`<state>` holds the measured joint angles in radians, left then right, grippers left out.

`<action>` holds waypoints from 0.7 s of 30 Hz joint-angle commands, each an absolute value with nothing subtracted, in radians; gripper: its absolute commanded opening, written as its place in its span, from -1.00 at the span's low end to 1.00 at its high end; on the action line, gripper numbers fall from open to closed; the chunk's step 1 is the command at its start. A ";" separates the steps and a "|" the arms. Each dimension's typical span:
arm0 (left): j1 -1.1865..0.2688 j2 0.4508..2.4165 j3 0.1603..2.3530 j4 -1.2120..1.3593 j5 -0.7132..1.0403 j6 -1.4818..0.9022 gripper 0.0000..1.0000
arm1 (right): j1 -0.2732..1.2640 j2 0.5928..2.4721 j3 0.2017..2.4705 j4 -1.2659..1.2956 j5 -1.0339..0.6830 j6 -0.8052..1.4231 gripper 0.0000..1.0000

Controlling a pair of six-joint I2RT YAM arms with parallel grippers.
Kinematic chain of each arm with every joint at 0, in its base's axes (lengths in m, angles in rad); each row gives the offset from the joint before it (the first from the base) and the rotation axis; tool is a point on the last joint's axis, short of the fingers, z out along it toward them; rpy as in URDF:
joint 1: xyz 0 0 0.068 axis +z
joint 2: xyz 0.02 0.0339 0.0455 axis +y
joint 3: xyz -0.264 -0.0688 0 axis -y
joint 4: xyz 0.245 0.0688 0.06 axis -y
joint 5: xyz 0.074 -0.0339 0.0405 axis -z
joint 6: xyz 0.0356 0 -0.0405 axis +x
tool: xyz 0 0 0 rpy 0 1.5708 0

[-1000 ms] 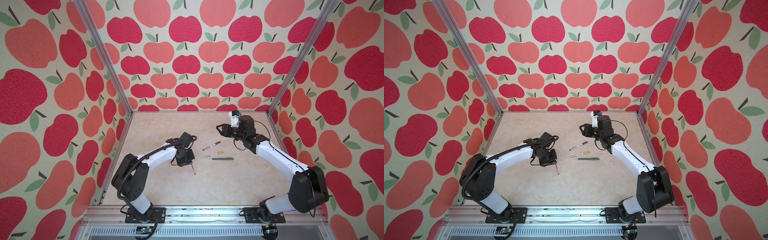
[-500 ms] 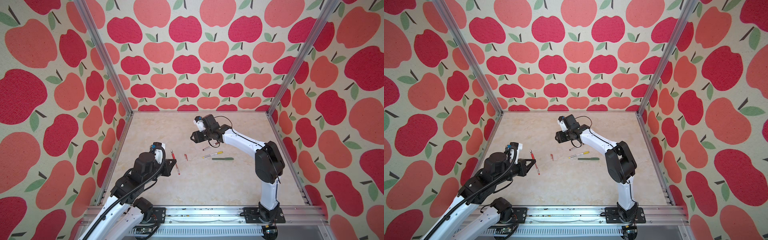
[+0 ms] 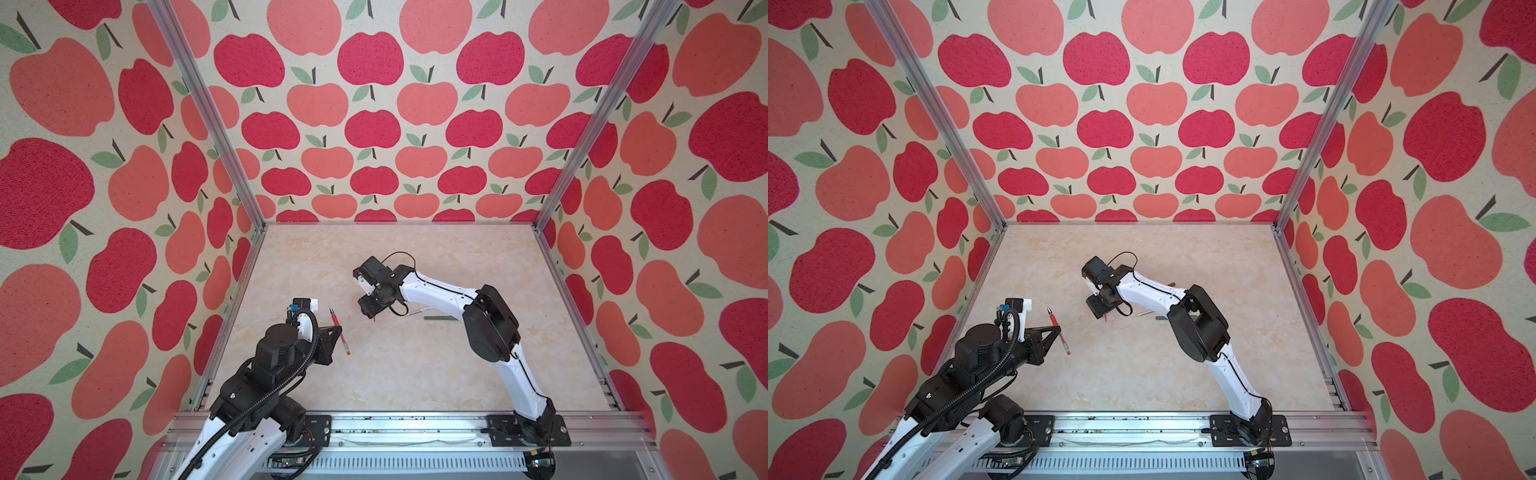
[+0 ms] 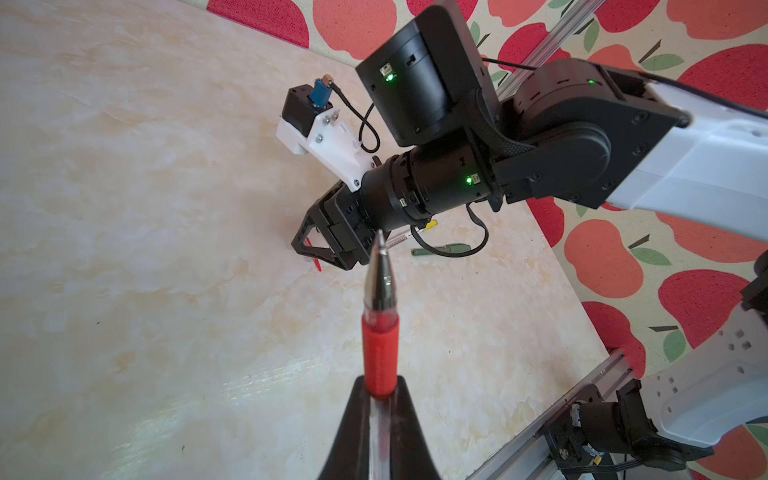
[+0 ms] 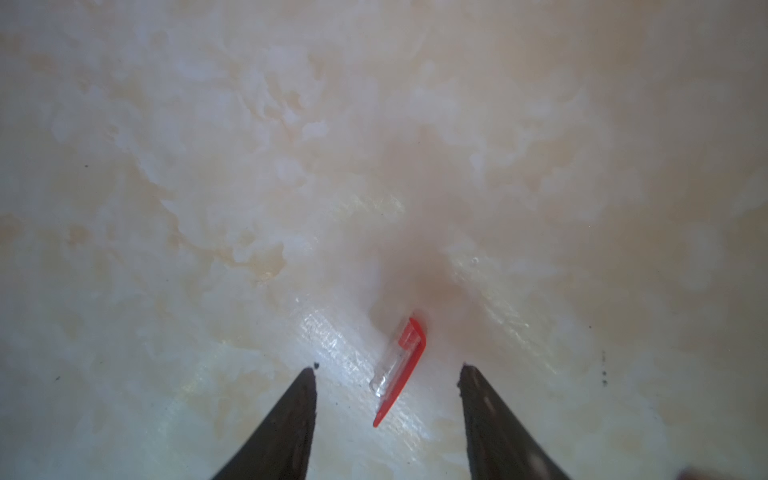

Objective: Insert the pens into the pen caps
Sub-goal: 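Move the right gripper over the red cap while the left holds the pen upright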

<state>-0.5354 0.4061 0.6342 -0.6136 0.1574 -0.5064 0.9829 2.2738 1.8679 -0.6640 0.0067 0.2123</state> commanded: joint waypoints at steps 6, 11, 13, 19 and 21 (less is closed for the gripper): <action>-0.520 0.422 0.593 -0.512 0.209 -0.476 -1.00 | 0.988 2.337 1.921 -0.752 0.074 0.215 0.03; -0.514 0.428 0.583 -0.490 0.224 -0.481 -1.00 | 0.990 2.363 1.943 -0.761 0.069 0.223 -0.19; -0.514 0.432 0.581 -0.483 0.229 -0.482 -1.00 | 0.991 2.371 1.953 -0.761 0.066 0.224 -0.30; -0.511 0.460 0.580 -0.455 0.252 -0.479 -1.00 | 0.989 2.378 1.969 -0.760 0.063 0.228 -0.48; -0.511 0.474 0.578 -0.444 0.261 -0.477 -1.00 | 0.987 2.374 1.971 -0.757 0.055 0.230 -0.54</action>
<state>-0.5171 0.4622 0.5911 -0.4881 0.2337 -0.4976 0.9928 2.3531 1.9450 -0.7280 0.0547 0.2241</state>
